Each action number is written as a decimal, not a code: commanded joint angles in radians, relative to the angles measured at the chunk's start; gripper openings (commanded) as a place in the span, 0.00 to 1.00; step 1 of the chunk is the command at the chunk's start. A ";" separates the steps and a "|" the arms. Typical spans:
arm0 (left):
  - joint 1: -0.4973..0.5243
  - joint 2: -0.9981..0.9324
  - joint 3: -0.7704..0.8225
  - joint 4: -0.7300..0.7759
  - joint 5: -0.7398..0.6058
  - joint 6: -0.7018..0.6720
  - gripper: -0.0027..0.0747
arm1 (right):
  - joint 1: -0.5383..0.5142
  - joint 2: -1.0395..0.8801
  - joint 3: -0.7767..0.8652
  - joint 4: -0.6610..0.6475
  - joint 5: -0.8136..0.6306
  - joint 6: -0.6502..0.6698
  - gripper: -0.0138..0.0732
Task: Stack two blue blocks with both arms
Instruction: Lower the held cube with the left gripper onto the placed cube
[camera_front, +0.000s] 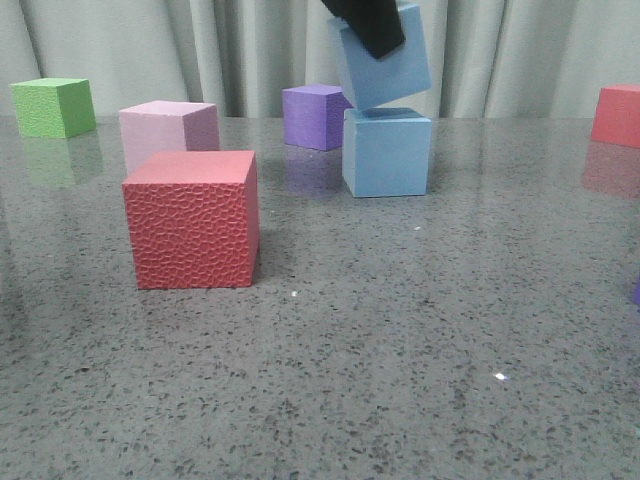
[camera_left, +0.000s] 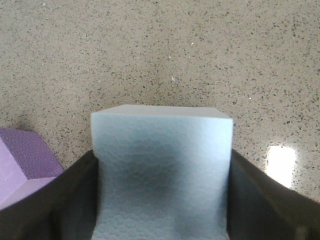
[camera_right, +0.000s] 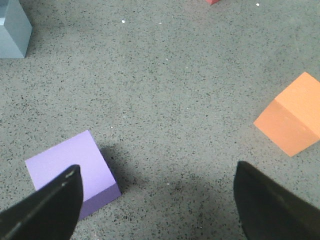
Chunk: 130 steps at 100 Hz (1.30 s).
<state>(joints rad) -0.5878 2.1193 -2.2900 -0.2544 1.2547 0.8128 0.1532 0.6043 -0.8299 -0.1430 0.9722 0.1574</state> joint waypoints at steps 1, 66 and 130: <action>-0.008 -0.058 -0.032 -0.033 -0.034 -0.001 0.47 | -0.005 0.001 -0.022 -0.008 -0.069 -0.006 0.86; -0.008 -0.058 -0.032 -0.027 -0.034 0.007 0.47 | -0.005 0.001 -0.022 -0.008 -0.069 -0.006 0.86; -0.008 -0.058 -0.023 -0.027 -0.032 0.025 0.47 | -0.005 0.001 -0.022 -0.008 -0.069 -0.006 0.86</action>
<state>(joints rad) -0.5878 2.1193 -2.2900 -0.2544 1.2547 0.8330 0.1532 0.6043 -0.8299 -0.1430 0.9722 0.1574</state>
